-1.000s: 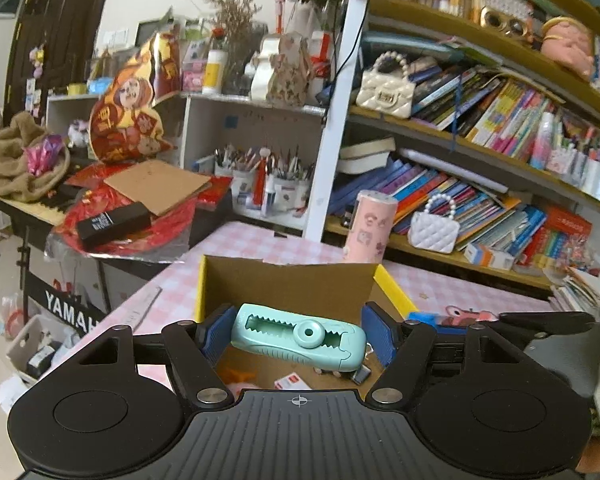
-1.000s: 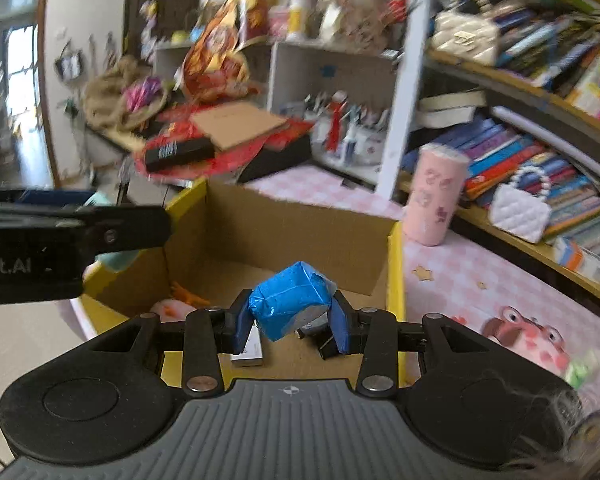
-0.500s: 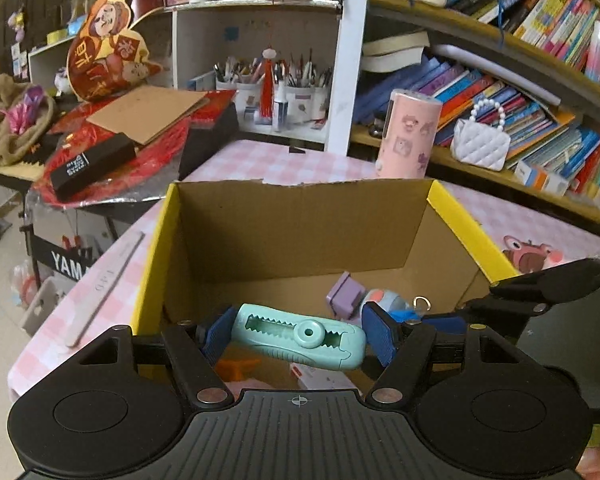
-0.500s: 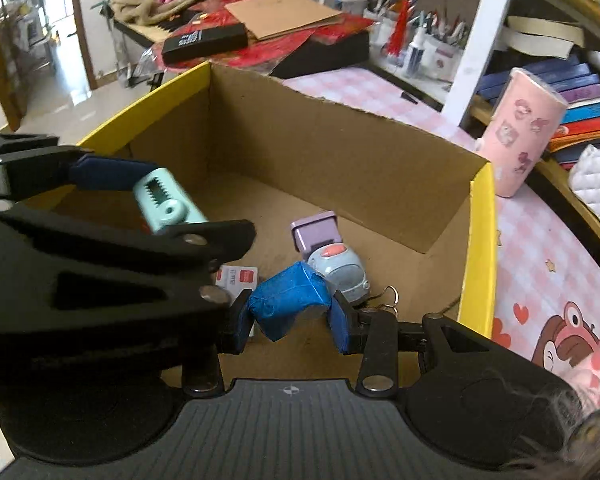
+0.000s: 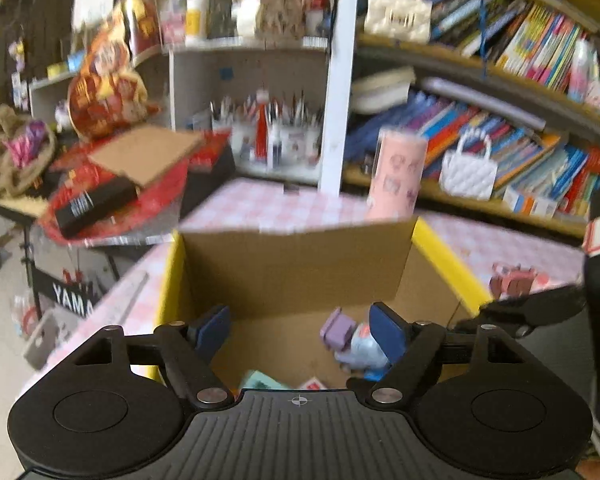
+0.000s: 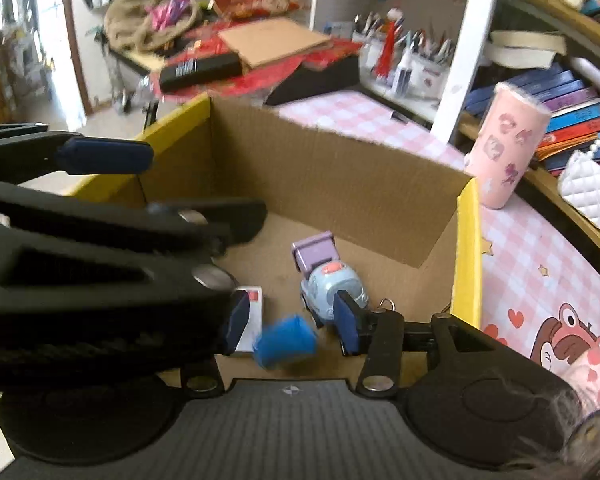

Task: Organize objects
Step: 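Open both tools to drop the mint-green toy and blue block inside, then withdraw both open tools from the box back toward the toys on the mat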

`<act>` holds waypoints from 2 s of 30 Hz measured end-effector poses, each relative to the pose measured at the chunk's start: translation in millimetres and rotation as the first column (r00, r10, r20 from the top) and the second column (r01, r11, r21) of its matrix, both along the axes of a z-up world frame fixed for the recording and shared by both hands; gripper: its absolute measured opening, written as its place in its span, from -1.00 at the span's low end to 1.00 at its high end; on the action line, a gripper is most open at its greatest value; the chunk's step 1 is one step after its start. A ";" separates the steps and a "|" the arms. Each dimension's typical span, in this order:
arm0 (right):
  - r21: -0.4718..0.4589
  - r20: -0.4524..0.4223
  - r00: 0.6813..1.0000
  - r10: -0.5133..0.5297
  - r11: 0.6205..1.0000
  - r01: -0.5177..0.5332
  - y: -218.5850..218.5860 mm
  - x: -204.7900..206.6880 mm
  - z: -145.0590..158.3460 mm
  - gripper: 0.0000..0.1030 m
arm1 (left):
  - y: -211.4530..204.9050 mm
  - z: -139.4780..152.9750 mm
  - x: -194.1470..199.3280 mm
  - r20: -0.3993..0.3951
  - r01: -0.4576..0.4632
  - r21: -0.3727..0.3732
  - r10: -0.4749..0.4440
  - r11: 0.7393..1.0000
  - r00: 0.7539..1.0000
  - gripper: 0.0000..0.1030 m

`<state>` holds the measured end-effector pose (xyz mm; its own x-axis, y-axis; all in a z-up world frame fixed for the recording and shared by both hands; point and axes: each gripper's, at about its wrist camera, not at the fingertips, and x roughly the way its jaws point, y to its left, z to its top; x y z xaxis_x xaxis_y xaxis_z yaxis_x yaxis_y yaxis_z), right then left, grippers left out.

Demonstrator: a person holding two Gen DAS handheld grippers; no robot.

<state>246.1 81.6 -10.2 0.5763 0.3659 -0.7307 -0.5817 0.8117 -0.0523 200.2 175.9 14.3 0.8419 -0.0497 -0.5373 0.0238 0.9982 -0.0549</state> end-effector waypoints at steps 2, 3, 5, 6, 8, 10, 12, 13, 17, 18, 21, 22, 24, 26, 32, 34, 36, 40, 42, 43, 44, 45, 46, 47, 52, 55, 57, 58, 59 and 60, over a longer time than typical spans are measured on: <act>0.030 0.032 0.999 -0.018 0.999 0.017 -3.8 -9.5 10.3 -0.13 | 2.0 10.0 -9.4 0.032 -0.009 -0.007 0.009 1.000 0.999 0.53; 0.040 0.046 0.999 -0.024 0.999 0.022 -4.9 -14.1 14.8 -0.13 | 3.5 15.2 -14.7 0.048 -0.015 -0.012 0.015 1.000 0.999 0.53; 0.066 0.079 0.996 -0.040 0.997 0.034 -10.0 -27.2 26.1 -0.13 | 7.4 25.7 -27.2 0.081 -0.025 -0.024 0.027 0.999 0.996 0.53; 0.078 0.094 0.994 -0.050 0.996 0.043 -13.0 -33.3 31.3 -0.13 | 8.9 30.3 -33.5 0.094 -0.029 -0.029 0.031 0.999 0.995 0.54; 0.100 0.122 0.990 -0.072 0.993 0.059 -19.5 -47.2 41.0 -0.13 | 12.0 38.1 -48.5 0.120 -0.036 -0.040 0.041 0.999 0.992 0.55; 0.119 0.150 0.985 -0.090 0.990 0.072 -25.1 -62.9 48.8 -0.13 | 14.7 43.4 -65.7 0.140 -0.040 -0.052 0.047 0.998 0.989 0.59; 0.133 0.174 0.979 -0.104 0.988 0.081 -31.3 -80.3 54.5 -0.13 | 16.1 46.9 -83.2 0.152 -0.043 -0.063 0.052 0.997 0.987 0.60; 0.138 0.178 0.978 -0.110 0.987 0.086 -34.0 -88.5 55.7 -0.13 | 16.4 47.5 -92.4 0.156 -0.043 -0.068 0.053 0.997 0.986 0.60; 0.146 0.184 0.973 -0.136 0.983 0.110 -43.3 -121.4 55.5 -0.13 | 15.9 44.7 -122.2 0.147 -0.041 -0.073 0.051 0.996 0.988 0.61; 0.147 0.185 0.972 -0.141 0.983 0.115 -45.4 -130.1 54.5 -0.13 | 15.1 43.2 -129.1 0.139 -0.040 -0.071 0.049 0.997 0.989 0.61; 0.139 0.183 0.970 -0.159 0.981 0.134 -50.9 -153.4 50.0 -0.13 | 13.4 36.3 -148.6 0.116 -0.036 -0.069 0.043 0.997 0.992 0.61; 0.137 0.181 0.970 -0.163 0.981 0.140 -53.7 -161.7 47.7 -0.13 | 13.1 33.7 -156.1 0.108 -0.037 -0.067 0.044 0.997 0.993 0.61; 0.126 0.173 0.968 -0.180 0.979 0.159 -57.6 -176.4 42.1 -0.13 | 12.1 28.2 -168.0 0.089 -0.038 -0.066 0.043 0.997 0.995 0.61; 0.117 0.157 0.966 -0.204 0.975 0.187 -61.5 -190.8 35.5 -0.12 | 10.7 22.3 -179.9 0.070 -0.039 -0.063 0.044 0.997 0.997 0.63; 0.090 0.115 0.956 -0.270 0.961 0.260 -75.0 -227.8 15.8 -0.12 | 2.2 6.5 -205.3 0.012 -0.027 -0.055 0.027 0.998 1.000 0.68; 0.081 0.106 0.950 -0.295 0.954 0.288 -81.0 -238.3 11.5 -0.09 | -1.4 2.7 -211.2 0.000 -0.021 -0.060 0.021 0.998 1.000 0.69; 0.076 0.099 0.940 -0.326 0.945 0.319 -88.1 -247.3 7.9 -0.07 | -7.0 -1.7 -216.5 -0.013 -0.008 -0.064 0.007 0.998 1.000 0.69; 0.058 0.092 0.916 -0.391 0.920 0.387 -106.2 -262.2 1.2 -0.03 | -21.7 -7.1 -224.0 -0.026 0.037 -0.057 -0.038 0.998 0.999 0.70; 0.054 0.092 0.902 -0.421 0.907 0.418 -116.3 -266.6 -0.7 0.01 | -29.6 -9.5 -224.9 -0.032 0.059 -0.053 -0.060 0.997 0.998 0.72; 0.054 0.092 0.896 -0.435 0.900 0.432 -120.9 -268.3 -1.1 0.03 | -33.2 -11.1 -224.3 -0.038 0.069 -0.053 -0.071 0.996 0.997 0.74; 0.055 0.093 0.887 -0.452 0.892 0.449 -126.0 -270.7 -1.2 0.03 | -37.9 -12.3 -223.6 -0.044 0.083 -0.052 -0.086 0.995 0.995 0.75; 0.056 0.095 0.879 -0.468 0.884 0.465 -131.4 -272.6 -1.2 0.05 | -42.4 -13.2 -223.3 -0.047 0.098 -0.052 -0.101 0.994 0.994 0.75; 0.057 0.096 0.869 -0.485 0.875 0.482 -136.6 -274.8 -1.2 0.07 | -47.1 -13.5 -221.9 -0.050 0.115 -0.052 -0.118 0.992 0.992 0.76; 0.059 0.096 0.861 -0.500 0.866 0.496 -141.6 -276.3 -1.2 0.07 | -52.9 -13.8 -220.2 -0.052 0.134 -0.049 -0.137 0.990 0.989 0.76; 0.064 0.092 0.810 -0.580 0.815 0.576 -170.3 -282.2 -2.0 0.09 | -82.6 -15.7 -214.7 -0.055 0.231 -0.042 -0.233 0.972 0.971 0.76; 0.066 0.087 0.774 -0.628 0.778 0.624 -189.5 -285.5 -3.2 0.10 | -102.3 -17.1 -209.0 -0.060 0.284 -0.039 -0.286 0.958 0.956 0.76; 0.064 0.081 0.750 -0.657 0.754 0.653 -202.7 -286.5 -4.1 0.10 | -114.9 -18.1 -205.0 -0.064 0.315 -0.041 -0.317 0.948 0.946 0.76; 0.061 0.079 0.740 -0.668 0.744 0.665 -209.1 -287.0 -5.0 0.10 | -121.2 -18.7 -202.9 -0.067 0.329 -0.042 -0.331 0.943 0.941 0.76; 0.057 0.076 0.730 -0.679 0.734 0.677 -215.8 -287.1 -5.7 0.10 | -128.5 -19.5 -200.8 -0.070 0.343 -0.043 -0.346 0.938 0.936 0.76; 0.053 0.074 0.722 -0.688 0.726 0.686 -221.6 -287.1 -6.5 0.11 | -135.4 -20.5 -198.4 -0.074 0.357 -0.046 -0.359 0.933 0.930 0.76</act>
